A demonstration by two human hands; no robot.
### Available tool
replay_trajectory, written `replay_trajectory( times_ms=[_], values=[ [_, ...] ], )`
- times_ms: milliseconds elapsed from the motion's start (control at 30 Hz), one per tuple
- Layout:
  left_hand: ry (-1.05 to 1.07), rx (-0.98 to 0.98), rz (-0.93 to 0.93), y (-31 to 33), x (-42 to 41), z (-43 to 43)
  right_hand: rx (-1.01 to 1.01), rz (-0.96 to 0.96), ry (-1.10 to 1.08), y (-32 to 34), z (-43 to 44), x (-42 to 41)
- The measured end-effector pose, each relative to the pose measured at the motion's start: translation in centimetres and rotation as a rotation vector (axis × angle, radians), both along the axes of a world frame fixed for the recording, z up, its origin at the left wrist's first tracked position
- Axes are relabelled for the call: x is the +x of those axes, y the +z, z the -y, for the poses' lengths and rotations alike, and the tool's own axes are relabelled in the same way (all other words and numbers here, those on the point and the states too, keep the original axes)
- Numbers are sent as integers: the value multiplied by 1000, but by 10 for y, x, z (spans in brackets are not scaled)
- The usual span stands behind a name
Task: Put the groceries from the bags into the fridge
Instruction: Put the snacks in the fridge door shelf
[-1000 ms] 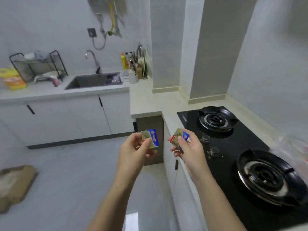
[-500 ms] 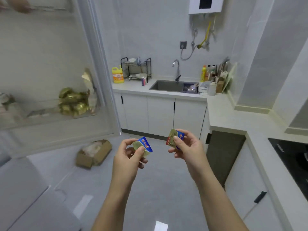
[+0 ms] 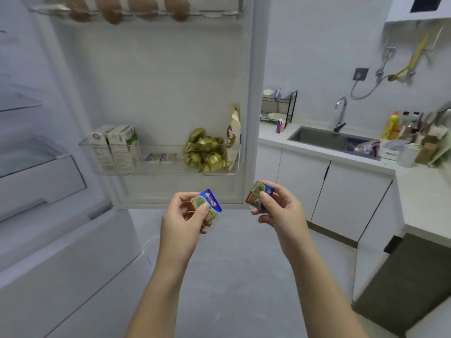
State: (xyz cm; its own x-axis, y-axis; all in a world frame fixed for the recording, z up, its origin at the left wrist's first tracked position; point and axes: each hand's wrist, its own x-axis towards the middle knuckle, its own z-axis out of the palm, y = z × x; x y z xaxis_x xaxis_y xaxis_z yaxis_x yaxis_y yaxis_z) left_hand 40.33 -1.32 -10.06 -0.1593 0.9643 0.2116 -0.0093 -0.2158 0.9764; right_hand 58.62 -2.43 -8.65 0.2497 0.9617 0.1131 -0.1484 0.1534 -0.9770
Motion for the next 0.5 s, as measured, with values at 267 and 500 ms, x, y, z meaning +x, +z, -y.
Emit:
replay_trajectory(
  times_ms=[267, 500],
  values=[
    [112, 75, -91, 32, -39, -67, 38, 85, 299, 37, -87, -18],
    [125, 198, -672, 136, -105, -126, 289, 392, 343, 117, -155, -63]
  ],
)
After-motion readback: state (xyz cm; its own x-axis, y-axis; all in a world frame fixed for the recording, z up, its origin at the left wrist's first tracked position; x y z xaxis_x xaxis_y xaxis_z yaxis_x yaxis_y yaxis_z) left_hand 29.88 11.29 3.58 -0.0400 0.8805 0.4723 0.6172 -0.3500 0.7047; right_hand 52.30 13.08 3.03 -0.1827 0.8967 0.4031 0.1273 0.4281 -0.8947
